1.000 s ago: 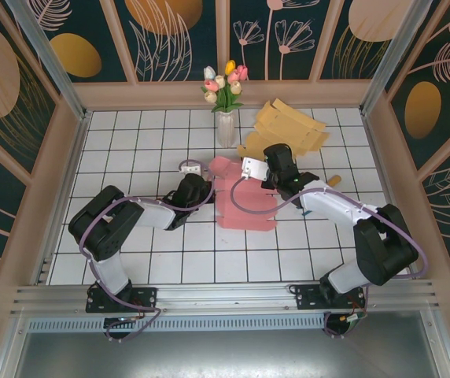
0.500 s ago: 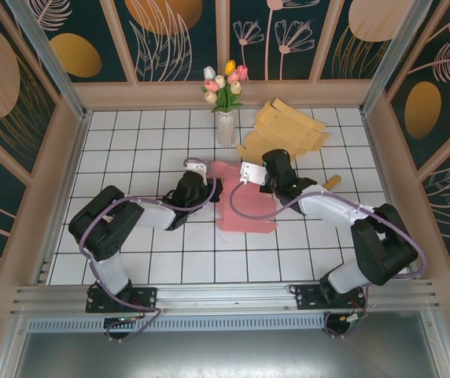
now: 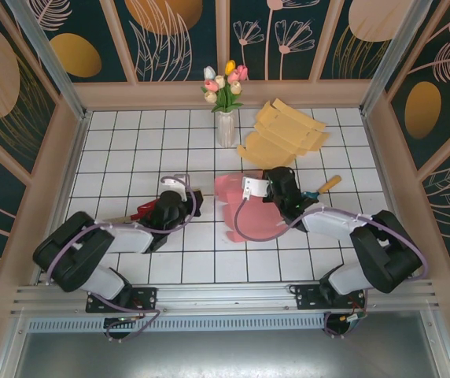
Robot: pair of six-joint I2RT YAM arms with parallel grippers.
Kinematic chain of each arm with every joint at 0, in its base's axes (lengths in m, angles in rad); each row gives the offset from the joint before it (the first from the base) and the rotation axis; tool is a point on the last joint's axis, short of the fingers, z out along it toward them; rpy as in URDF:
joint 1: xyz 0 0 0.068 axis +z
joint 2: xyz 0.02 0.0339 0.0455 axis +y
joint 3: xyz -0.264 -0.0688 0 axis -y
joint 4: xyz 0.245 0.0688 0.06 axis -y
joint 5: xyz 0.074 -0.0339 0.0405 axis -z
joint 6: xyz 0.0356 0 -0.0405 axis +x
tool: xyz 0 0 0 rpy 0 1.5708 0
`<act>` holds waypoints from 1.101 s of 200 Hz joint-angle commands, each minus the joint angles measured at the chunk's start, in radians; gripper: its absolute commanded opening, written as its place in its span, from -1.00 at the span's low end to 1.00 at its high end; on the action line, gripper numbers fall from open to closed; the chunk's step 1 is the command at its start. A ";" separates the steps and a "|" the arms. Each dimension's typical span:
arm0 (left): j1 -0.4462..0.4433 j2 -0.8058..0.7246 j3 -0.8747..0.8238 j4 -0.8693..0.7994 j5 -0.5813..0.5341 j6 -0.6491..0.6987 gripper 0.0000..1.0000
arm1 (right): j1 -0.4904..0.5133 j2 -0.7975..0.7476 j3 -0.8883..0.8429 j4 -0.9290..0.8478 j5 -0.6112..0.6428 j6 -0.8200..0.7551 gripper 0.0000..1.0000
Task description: Fold the paper box
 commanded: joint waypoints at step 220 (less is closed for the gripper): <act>0.000 0.236 -0.098 0.446 0.181 0.262 -0.38 | 0.031 0.055 -0.180 0.331 -0.023 -0.281 -1.00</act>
